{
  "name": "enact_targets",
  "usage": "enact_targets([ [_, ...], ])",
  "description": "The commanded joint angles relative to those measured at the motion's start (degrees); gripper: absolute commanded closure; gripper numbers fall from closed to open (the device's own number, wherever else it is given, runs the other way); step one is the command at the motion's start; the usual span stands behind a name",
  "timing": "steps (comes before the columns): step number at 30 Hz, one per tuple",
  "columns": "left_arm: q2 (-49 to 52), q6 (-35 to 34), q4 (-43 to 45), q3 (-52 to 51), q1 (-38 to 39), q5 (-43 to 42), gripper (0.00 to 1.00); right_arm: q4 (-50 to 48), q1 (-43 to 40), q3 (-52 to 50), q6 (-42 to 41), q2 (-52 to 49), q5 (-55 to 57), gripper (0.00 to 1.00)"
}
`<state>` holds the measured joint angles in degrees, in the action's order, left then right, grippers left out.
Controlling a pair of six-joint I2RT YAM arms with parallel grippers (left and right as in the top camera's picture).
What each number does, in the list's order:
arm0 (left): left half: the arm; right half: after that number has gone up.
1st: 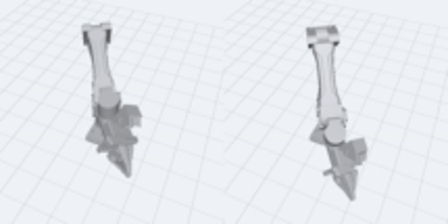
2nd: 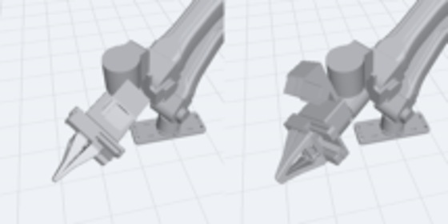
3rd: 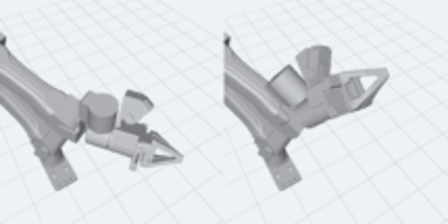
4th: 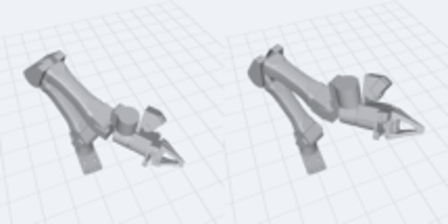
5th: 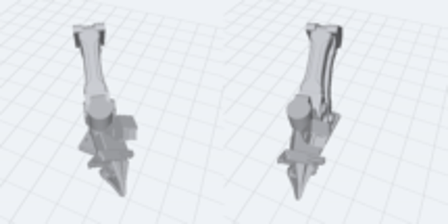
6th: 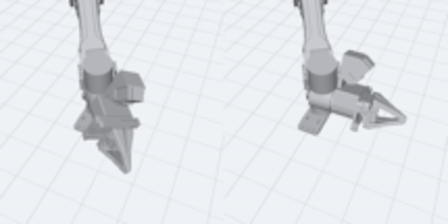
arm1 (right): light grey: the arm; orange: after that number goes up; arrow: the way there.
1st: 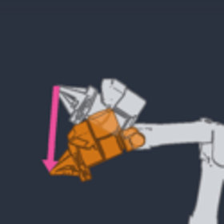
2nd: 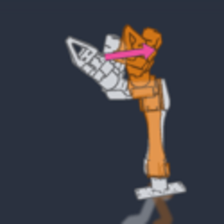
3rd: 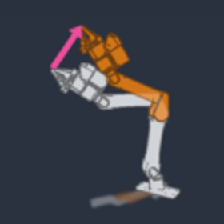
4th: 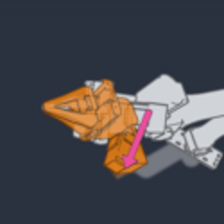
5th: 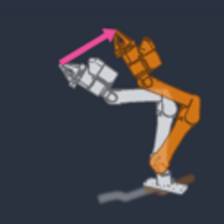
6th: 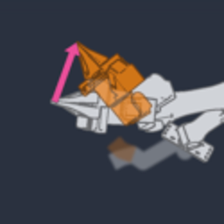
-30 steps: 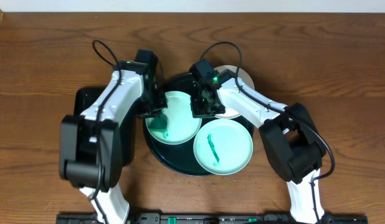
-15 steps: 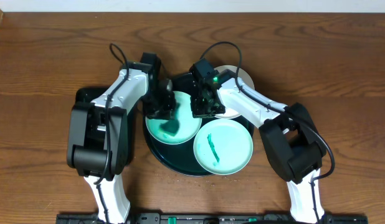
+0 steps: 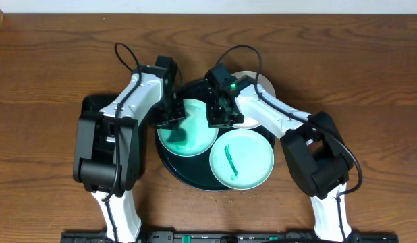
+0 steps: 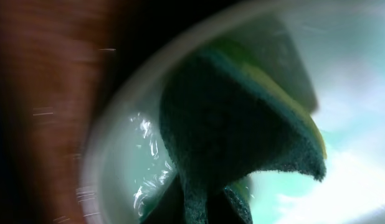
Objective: Clean dirty plates on tray and stack at the side
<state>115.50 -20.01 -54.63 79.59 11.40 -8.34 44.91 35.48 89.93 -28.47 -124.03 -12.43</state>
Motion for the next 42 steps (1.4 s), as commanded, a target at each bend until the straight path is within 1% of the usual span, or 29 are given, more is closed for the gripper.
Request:
enact_targets([
  [1, 2.36, -4.33, -1.33, -0.70, -1.57, 17.77, 0.93, -0.35, -0.24, 0.70, 0.22, -1.33, -0.09, 0.99],
  [3, 2.36, -4.24, -1.92, -0.70, -1.29, 17.07, 0.93, -0.33, -0.24, 0.70, 0.20, -1.33, -0.09, 0.99],
  [5, 2.36, -1.66, -2.03, -0.70, -0.79, 12.66, 0.92, -0.33, -0.26, 0.70, 0.22, -1.33, -0.09, 0.99],
  [7, 2.36, 3.61, -1.66, -0.70, -0.35, 4.22, 0.93, -0.35, -0.24, 0.70, 0.20, -1.33, -0.09, 0.99],
  [10, 2.36, 13.53, -1.62, -0.70, -0.07, -13.07, 0.93, -0.35, -0.26, 0.70, 0.17, -1.33, -0.11, 0.99],
  [11, 2.36, 16.04, -1.60, -0.70, -0.07, -17.59, 0.93, -0.35, -0.24, 0.70, 0.17, -1.33, -0.11, 0.99],
  [13, 2.36, 19.02, -1.14, -0.70, -0.37, -23.41, 0.93, -0.35, -0.26, 0.70, 0.17, -1.33, -0.13, 0.99],
  [15, 2.36, 19.21, 0.13, -0.70, -1.01, -25.16, 0.93, -0.33, -0.26, 0.70, 0.20, -1.33, -0.31, 0.99],
  [22, 2.36, 19.08, 5.05, -0.39, -5.35, -24.76, 0.93, -0.31, -0.31, 0.72, 0.22, -1.33, -0.31, 0.99],
  [24, 2.36, 17.27, 4.59, 0.85, -6.99, -21.75, 0.93, -0.31, -0.31, 0.70, 0.22, -1.33, -0.35, 0.99],
  [26, 2.12, 15.98, 2.34, 3.28, -8.68, -18.69, 0.93, -0.28, -0.33, 0.70, 0.22, -1.33, -0.74, 0.99],
  [31, -0.57, 15.87, -6.05, 11.85, -11.30, -13.16, 0.93, -0.26, -0.63, 0.70, 0.24, -1.33, -1.20, 0.99],
  [36, -6.67, 15.82, -9.66, 16.13, -11.39, -11.96, 0.93, -0.33, -0.59, 0.70, 0.72, -1.33, -1.38, 0.99],
  [40, -12.37, 10.23, -11.78, 16.22, -12.15, -1.77, 0.93, -0.37, -0.57, 0.74, 2.86, -1.33, -2.97, 0.99],
  [42, -14.36, 9.57, -12.66, 16.22, -13.09, 2.91, 0.93, -0.46, -0.57, 0.83, 3.58, -0.98, -3.48, 0.99],
])
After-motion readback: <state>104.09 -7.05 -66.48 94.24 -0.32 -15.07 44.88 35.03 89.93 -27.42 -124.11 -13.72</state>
